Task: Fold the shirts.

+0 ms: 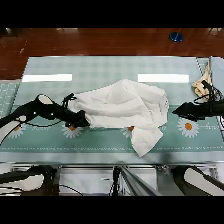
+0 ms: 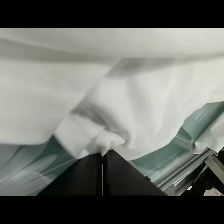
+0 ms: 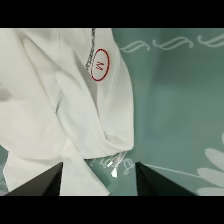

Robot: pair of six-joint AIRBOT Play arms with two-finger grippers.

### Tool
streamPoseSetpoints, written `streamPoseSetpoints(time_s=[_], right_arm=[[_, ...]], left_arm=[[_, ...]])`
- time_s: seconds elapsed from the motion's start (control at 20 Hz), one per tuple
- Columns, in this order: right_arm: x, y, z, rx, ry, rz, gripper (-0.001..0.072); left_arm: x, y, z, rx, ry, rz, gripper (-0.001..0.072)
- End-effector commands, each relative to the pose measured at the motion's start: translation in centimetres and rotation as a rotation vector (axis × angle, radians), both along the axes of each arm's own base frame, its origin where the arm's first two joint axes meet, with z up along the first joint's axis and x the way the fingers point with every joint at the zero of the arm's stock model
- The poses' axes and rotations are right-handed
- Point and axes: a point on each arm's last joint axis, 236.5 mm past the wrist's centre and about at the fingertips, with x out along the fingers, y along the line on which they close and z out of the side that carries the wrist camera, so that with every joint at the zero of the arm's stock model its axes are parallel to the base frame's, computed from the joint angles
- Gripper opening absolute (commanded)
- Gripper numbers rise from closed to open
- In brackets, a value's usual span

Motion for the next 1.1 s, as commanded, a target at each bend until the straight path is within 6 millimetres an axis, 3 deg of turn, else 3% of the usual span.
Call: streamPoseSetpoints(time_s=[0.0,0.35,0.65,0.85,0.9,0.95,1.05], right_arm=[[-0.1,0.2,0.6,-0.001,-0.027,0.025,0.0545],[0.2,0.6,-2.9,0.066,0.038,0.055,0.0566],[0.6,0.8,-5.7,0.075,0.086,0.043,0.0566],[1.7,2.9,-8.7,0.042,0.135,0.033,0.0560],[1.7,3.7,-9.6,0.039,0.162,0.035,0.0481],[1.6,4.8,-10.4,0.039,0.188,0.043,0.0355],[1.5,6.6,-10.4,0.061,0.194,0.073,0.0026]], left_arm=[[0.2,0.3,0.7,0.007,-0.070,-0.071,0.0020],[3.0,1.6,6.0,-0.002,-0.258,-0.018,0.0020],[4.0,2.2,7.0,-0.016,-0.284,0.029,0.0020],[5.2,2.0,8.5,-0.028,-0.318,0.020,0.0021],[5.6,1.9,9.0,-0.031,-0.332,0.017,0.0020],[6.1,1.9,9.6,-0.031,-0.349,0.016,0.0021],[7.4,1.9,11.0,-0.033,-0.394,0.015,0.0020]])
